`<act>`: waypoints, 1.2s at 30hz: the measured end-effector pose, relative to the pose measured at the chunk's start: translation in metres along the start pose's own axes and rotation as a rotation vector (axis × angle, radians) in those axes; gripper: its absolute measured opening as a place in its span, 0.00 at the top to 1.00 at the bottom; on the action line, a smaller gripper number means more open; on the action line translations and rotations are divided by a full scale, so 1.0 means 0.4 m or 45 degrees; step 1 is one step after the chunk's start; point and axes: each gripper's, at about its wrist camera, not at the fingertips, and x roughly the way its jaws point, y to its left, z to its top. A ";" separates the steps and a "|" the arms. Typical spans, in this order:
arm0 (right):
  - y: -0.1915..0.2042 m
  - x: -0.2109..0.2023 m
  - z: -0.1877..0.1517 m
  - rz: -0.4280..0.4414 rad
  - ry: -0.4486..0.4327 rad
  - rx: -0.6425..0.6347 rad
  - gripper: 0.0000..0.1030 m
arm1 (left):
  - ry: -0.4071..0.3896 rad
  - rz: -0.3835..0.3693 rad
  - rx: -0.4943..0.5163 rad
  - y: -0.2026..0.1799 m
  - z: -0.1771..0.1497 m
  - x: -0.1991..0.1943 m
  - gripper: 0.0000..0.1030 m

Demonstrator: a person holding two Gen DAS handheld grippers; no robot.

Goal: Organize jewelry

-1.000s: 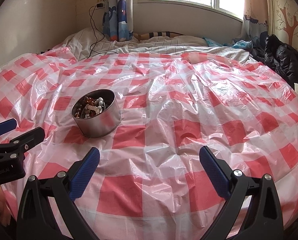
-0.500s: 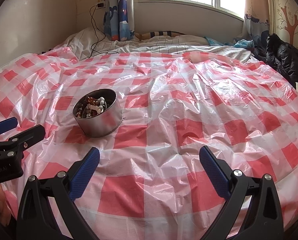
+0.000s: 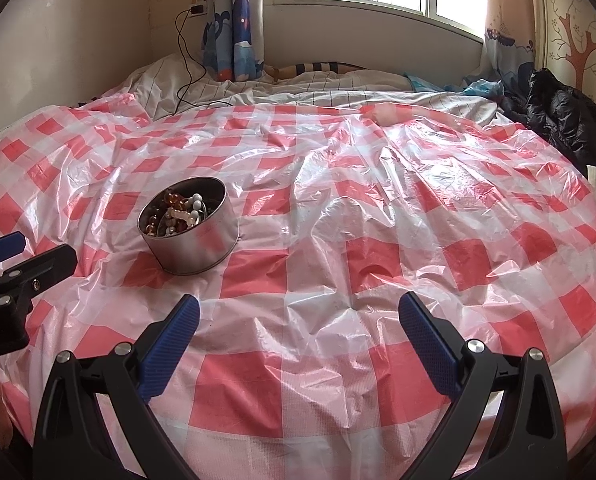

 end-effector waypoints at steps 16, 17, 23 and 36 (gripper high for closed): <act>0.002 0.005 0.000 0.008 0.007 0.002 0.07 | 0.016 -0.012 0.005 -0.003 -0.005 0.006 0.07; 0.003 0.007 0.000 0.009 0.008 0.002 0.07 | 0.018 -0.016 0.002 -0.002 -0.005 0.006 0.07; 0.008 0.008 0.000 0.015 0.012 0.001 0.07 | 0.037 -0.047 -0.030 0.008 -0.002 0.011 0.07; 0.009 0.009 0.000 0.017 0.013 0.002 0.07 | 0.061 -0.031 -0.020 0.006 -0.002 0.019 0.07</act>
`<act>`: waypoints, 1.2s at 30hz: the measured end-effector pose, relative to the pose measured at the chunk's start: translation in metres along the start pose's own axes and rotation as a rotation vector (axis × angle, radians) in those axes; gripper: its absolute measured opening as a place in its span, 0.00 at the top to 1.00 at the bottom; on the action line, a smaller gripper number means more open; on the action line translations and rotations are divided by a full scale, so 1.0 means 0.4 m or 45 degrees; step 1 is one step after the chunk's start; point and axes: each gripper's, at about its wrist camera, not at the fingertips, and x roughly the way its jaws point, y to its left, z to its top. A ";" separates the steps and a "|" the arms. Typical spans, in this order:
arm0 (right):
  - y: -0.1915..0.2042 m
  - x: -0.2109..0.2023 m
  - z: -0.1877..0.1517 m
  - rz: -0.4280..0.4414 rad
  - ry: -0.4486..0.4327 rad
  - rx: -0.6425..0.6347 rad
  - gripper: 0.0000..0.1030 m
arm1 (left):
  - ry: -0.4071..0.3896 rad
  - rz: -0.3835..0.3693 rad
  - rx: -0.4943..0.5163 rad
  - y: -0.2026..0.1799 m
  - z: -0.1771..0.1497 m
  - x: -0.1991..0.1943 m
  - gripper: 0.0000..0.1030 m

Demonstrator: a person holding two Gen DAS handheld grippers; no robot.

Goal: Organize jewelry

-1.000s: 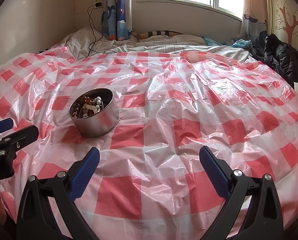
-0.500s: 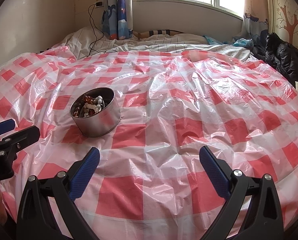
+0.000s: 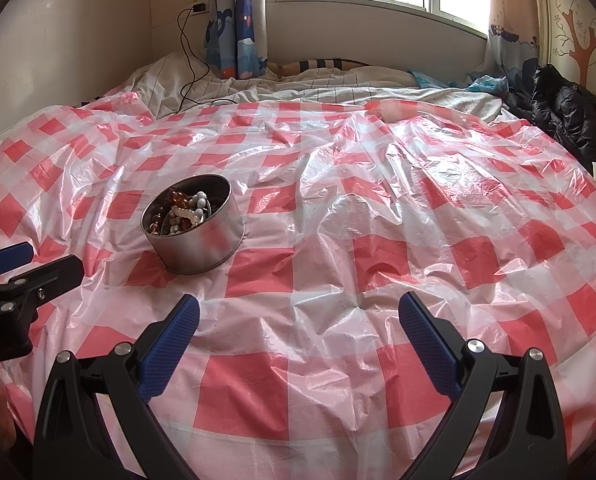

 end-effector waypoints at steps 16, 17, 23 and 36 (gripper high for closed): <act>0.002 0.002 0.000 0.003 0.003 0.000 0.07 | 0.004 0.000 0.003 -0.007 -0.001 0.006 0.07; 0.001 0.002 0.000 0.002 0.004 0.000 0.07 | 0.005 -0.002 0.002 -0.007 -0.001 0.006 0.07; 0.008 0.008 -0.002 0.015 0.021 -0.001 0.07 | 0.036 -0.074 -0.084 0.017 -0.007 0.014 0.07; -0.007 0.004 0.003 0.002 0.012 -0.001 0.07 | 0.050 0.035 -0.034 0.029 -0.004 0.025 0.07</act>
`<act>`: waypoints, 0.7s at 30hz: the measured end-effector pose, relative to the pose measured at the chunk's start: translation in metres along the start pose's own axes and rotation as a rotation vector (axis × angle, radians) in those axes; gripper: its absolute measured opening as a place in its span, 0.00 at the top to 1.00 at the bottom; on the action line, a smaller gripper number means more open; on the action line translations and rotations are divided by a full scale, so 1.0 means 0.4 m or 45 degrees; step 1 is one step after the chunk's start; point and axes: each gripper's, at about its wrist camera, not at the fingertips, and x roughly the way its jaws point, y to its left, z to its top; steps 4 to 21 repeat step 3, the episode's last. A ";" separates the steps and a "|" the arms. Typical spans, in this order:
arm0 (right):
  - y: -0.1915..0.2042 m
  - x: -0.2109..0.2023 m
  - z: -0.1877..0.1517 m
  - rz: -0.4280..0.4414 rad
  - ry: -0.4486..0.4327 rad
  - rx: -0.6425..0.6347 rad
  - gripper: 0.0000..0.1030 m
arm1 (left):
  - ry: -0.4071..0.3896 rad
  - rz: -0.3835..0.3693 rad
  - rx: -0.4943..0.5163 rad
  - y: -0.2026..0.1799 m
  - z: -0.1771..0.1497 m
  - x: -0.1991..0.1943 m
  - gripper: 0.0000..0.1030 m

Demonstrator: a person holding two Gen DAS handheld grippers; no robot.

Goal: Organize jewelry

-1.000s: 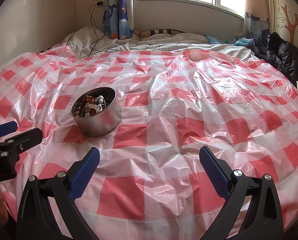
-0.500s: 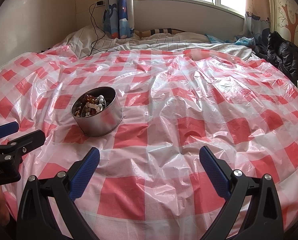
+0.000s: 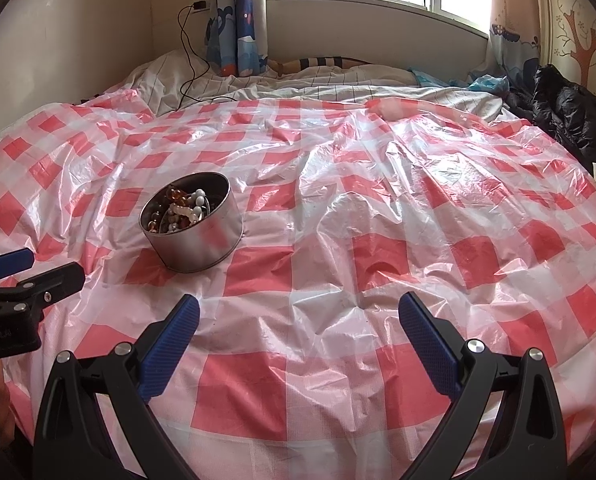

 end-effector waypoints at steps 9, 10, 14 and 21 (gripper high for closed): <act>-0.006 0.003 0.000 0.001 0.005 0.004 0.07 | -0.008 -0.002 -0.008 0.007 0.001 -0.003 0.07; -0.006 0.003 0.000 0.001 0.005 0.004 0.07 | -0.008 -0.002 -0.008 0.007 0.001 -0.003 0.07; -0.006 0.003 0.000 0.001 0.005 0.004 0.07 | -0.008 -0.002 -0.008 0.007 0.001 -0.003 0.07; -0.006 0.003 0.000 0.001 0.005 0.004 0.07 | -0.008 -0.002 -0.008 0.007 0.001 -0.003 0.07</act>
